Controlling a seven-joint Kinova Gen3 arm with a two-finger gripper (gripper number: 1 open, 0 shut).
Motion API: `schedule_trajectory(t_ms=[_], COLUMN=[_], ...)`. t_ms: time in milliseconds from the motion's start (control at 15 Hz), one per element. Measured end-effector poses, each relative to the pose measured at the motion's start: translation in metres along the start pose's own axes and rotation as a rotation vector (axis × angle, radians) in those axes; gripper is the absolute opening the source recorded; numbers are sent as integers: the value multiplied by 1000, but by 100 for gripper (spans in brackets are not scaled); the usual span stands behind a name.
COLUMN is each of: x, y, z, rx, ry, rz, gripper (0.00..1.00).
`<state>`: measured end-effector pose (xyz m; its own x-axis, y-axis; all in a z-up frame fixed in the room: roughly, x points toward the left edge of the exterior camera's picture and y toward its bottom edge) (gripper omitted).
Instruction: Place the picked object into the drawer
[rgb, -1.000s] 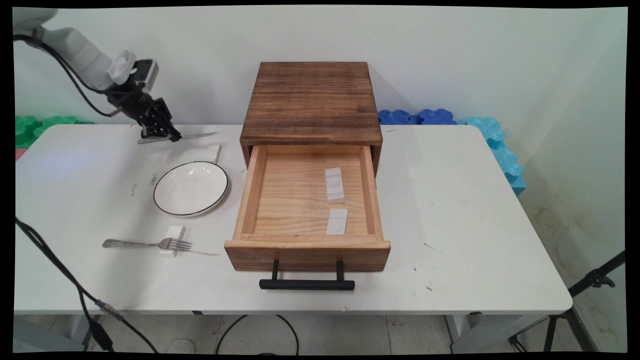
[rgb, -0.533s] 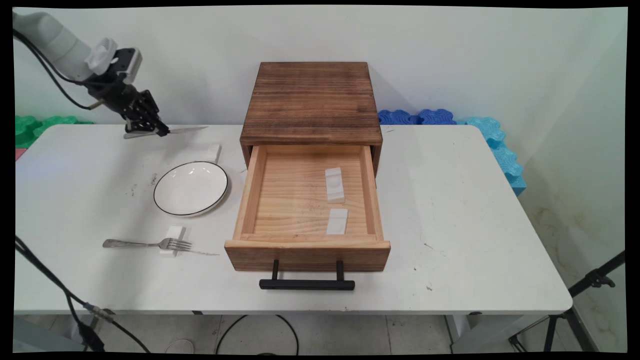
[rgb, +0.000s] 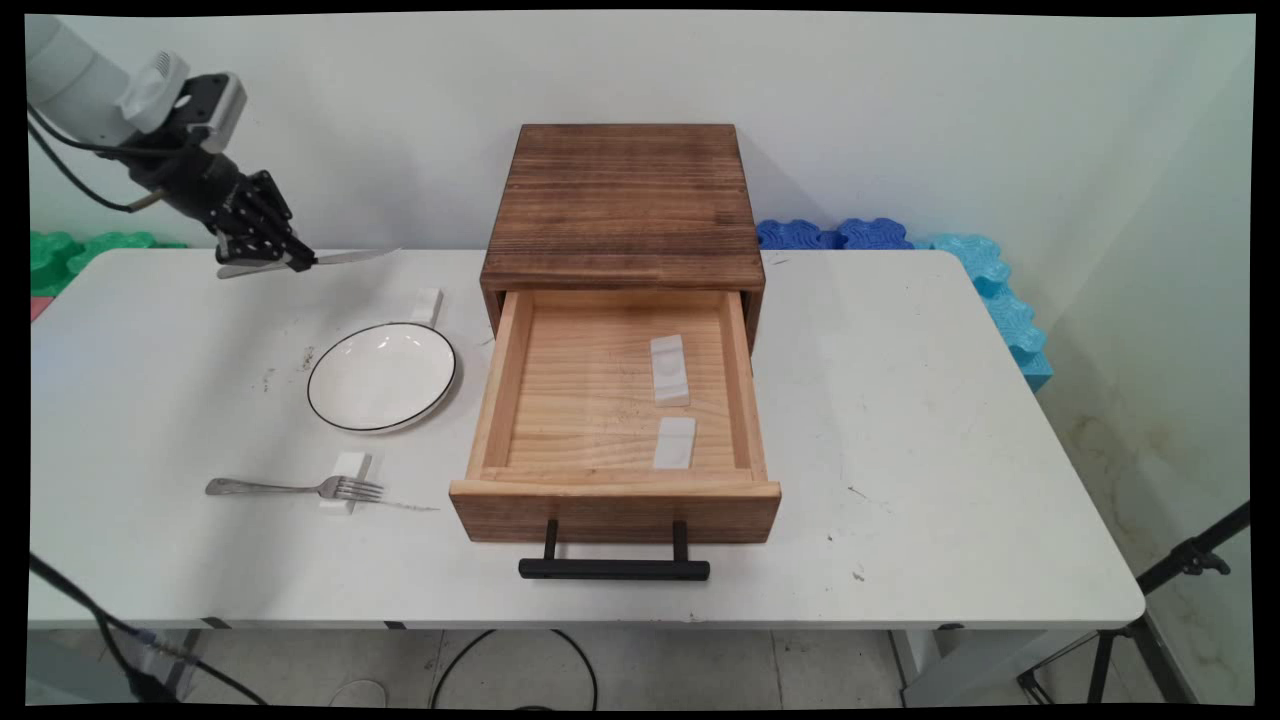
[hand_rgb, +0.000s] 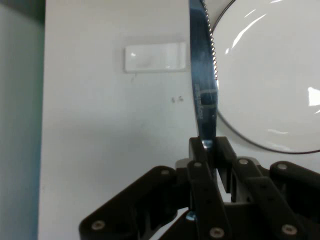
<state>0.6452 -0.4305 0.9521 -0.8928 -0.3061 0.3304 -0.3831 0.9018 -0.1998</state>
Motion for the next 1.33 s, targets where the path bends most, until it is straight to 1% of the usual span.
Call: schedule_trajectory(t_ms=[200, 667, 1133, 1333], x=[9, 46, 95, 113], y=[14, 54, 89, 98], z=[-11, -30, -27, -22], rx=[-7, -28, -42, -44], ry=[13, 59, 112, 129], rz=[-11, -27, -28, -22], gripper=[0, 0, 0, 0])
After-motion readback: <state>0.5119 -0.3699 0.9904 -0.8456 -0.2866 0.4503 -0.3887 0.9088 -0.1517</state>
